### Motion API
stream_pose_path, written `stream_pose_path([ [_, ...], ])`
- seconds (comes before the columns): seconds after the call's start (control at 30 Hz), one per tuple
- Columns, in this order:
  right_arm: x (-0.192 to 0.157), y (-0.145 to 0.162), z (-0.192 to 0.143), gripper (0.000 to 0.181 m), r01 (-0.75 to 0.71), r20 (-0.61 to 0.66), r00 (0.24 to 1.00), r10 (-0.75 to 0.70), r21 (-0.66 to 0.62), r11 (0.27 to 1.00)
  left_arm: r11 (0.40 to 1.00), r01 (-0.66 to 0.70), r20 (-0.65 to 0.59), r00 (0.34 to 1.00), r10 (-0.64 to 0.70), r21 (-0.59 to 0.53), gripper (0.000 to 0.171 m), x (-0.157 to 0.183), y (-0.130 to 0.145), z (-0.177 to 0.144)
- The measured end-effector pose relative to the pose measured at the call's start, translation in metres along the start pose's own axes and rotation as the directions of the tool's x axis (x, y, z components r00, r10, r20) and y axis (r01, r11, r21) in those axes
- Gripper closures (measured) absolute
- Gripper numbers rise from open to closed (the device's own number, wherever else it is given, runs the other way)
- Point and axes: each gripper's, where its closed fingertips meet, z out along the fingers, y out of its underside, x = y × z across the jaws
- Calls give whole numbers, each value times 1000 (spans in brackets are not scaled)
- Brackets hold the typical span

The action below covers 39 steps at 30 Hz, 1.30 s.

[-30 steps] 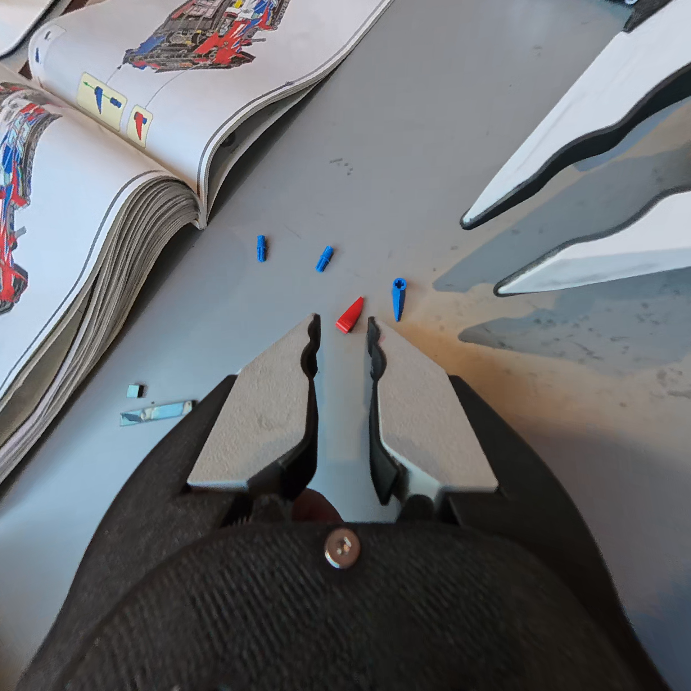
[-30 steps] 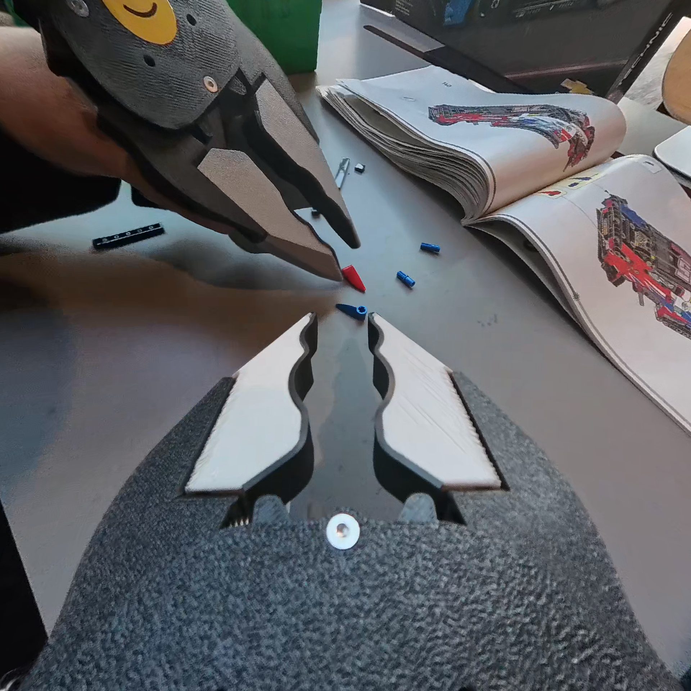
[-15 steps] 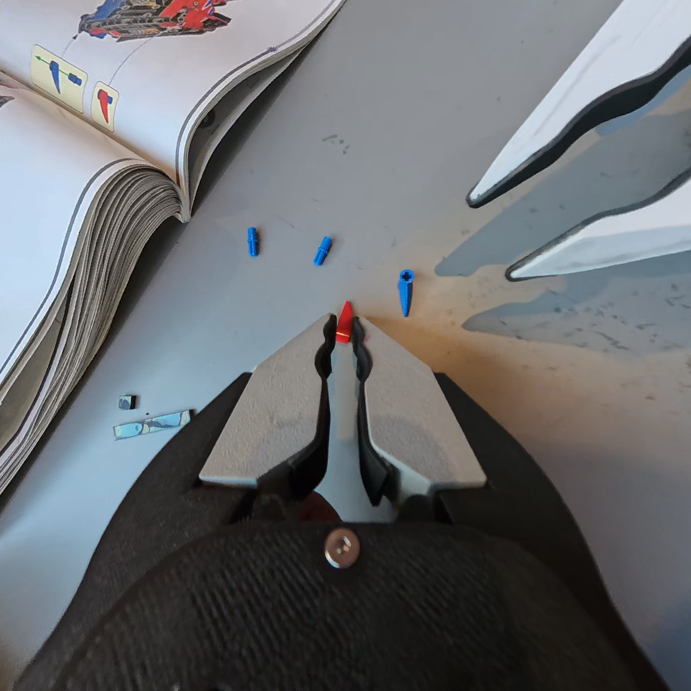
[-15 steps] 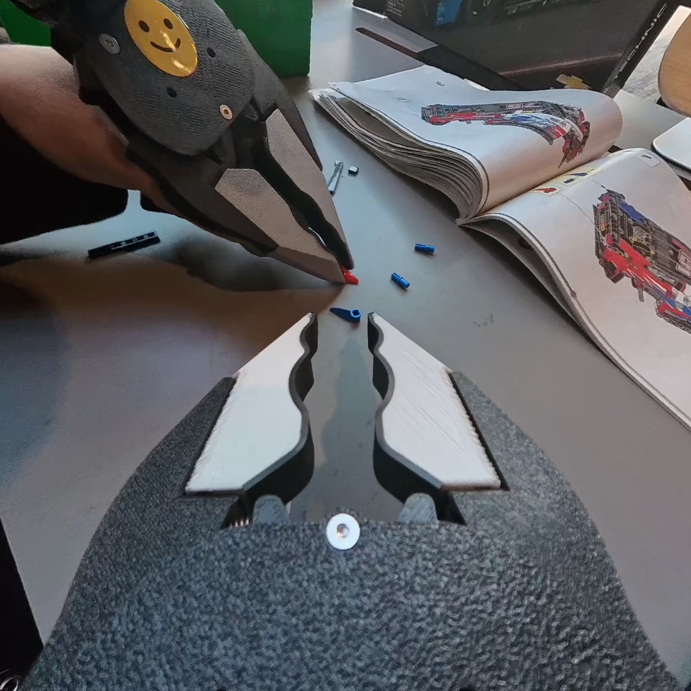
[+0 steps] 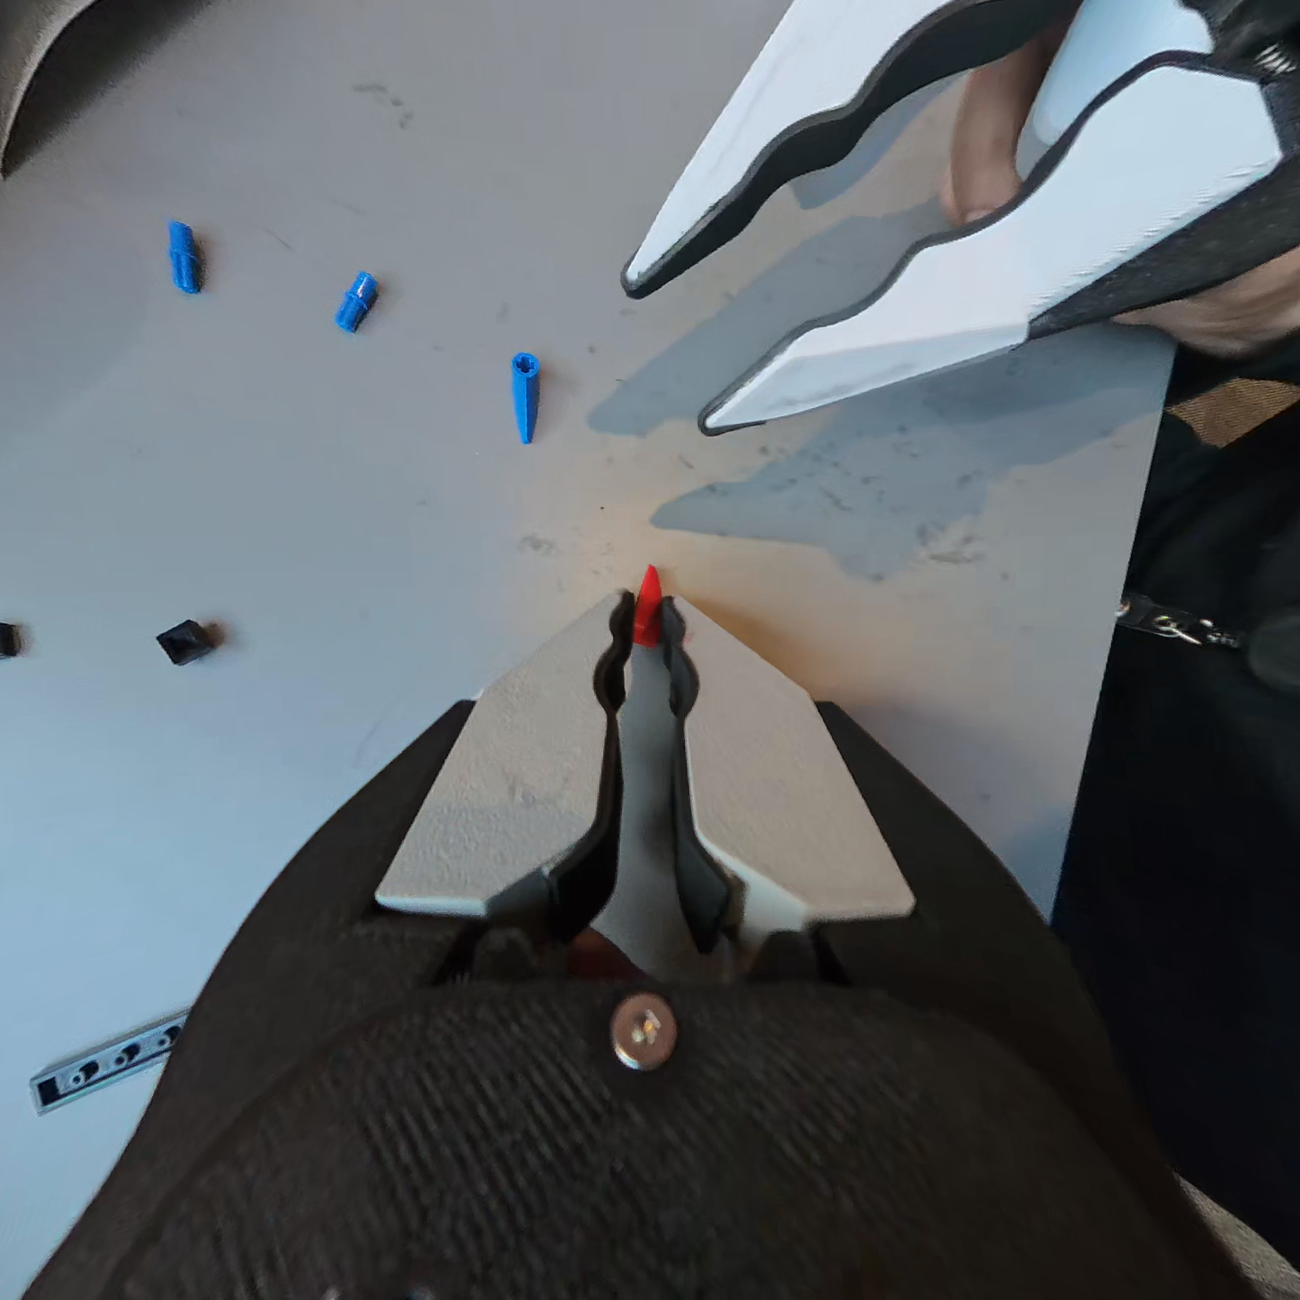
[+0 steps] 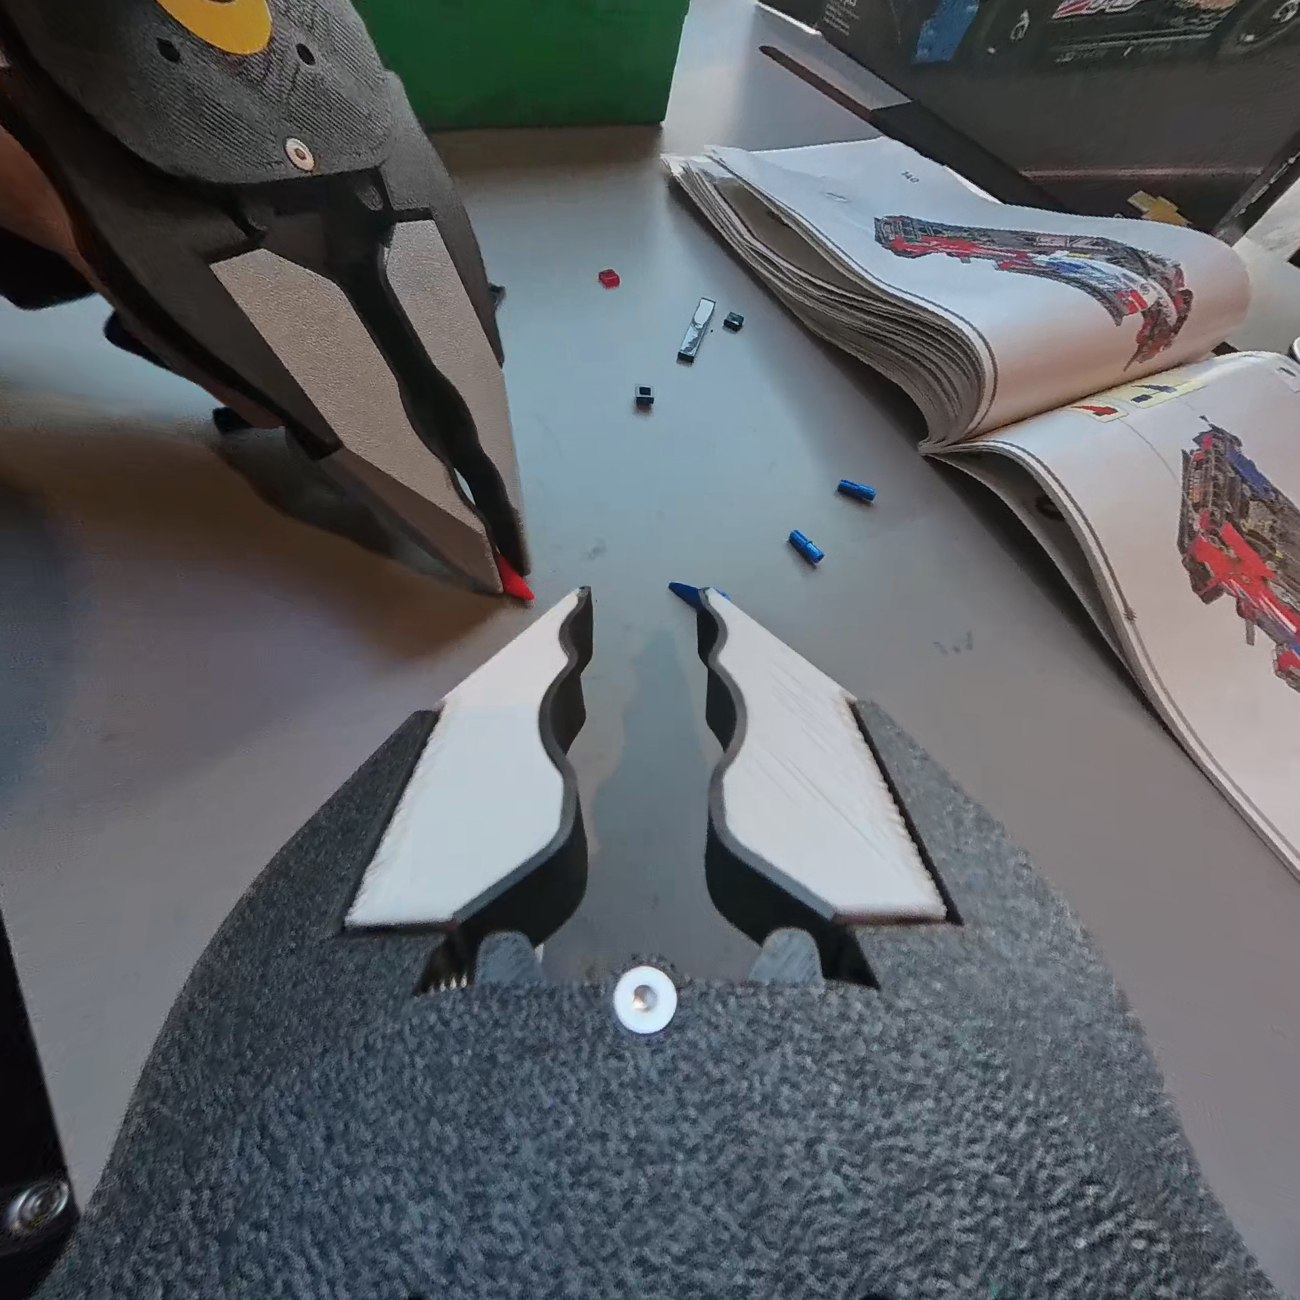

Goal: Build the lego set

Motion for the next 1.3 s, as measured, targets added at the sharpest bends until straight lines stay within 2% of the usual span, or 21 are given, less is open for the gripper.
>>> stream_pose_path([
  [0.17,10,-3,1,155,-38,-24,999,39,13,999,998,-61,83,995,60,9,166,-8,0,-2],
  [0.27,22,-8,4,155,-85,-37,996,86,39,996,997,-80,118,990,79,7,159,-10,1,-4],
  [0.4,37,-12,10,155,-91,-73,993,94,39,995,995,-71,156,986,59,75,149,-11,-2,-18],
  [0.53,47,-10,19,156,-84,-102,991,84,7,996,988,-74,215,976,45,132,148,-14,-1,-30],
  [0.67,54,-8,27,159,-130,-91,988,127,-21,991,987,-122,231,968,95,103,150,-14,4,-29],
  [0.7,50,-12,28,159,-144,-55,988,143,-10,990,988,-122,218,971,99,98,150,-13,5,-27],
  [0.77,22,-23,28,157,-147,111,984,142,34,989,989,-117,186,978,98,94,151,-10,5,-23],
  [0.83,-11,-20,25,167,-88,257,962,86,-2,996,988,-125,176,978,108,90,154,-8,5,-20],
  [0.9,-33,-8,24,164,18,325,946,3,-63,998,987,-143,192,973,127,72,157,-10,7,-18],
  [1.03,-50,12,32,161,223,353,923,-157,-154,963,985,-166,198,968,154,45,159,-10,11,-12],
  [1.17,-54,9,39,160,221,370,917,-149,-158,962,985,-168,219,963,158,27,156,-10,11,-13],
  [1.23,-60,12,38,178,230,407,902,-145,-168,959,987,-155,215,966,145,32,158,-9,11,-13],
  [1.3,-59,12,38,178,243,396,904,-162,-163,956,989,-144,215,967,134,31,158,-8,12,-13],
])
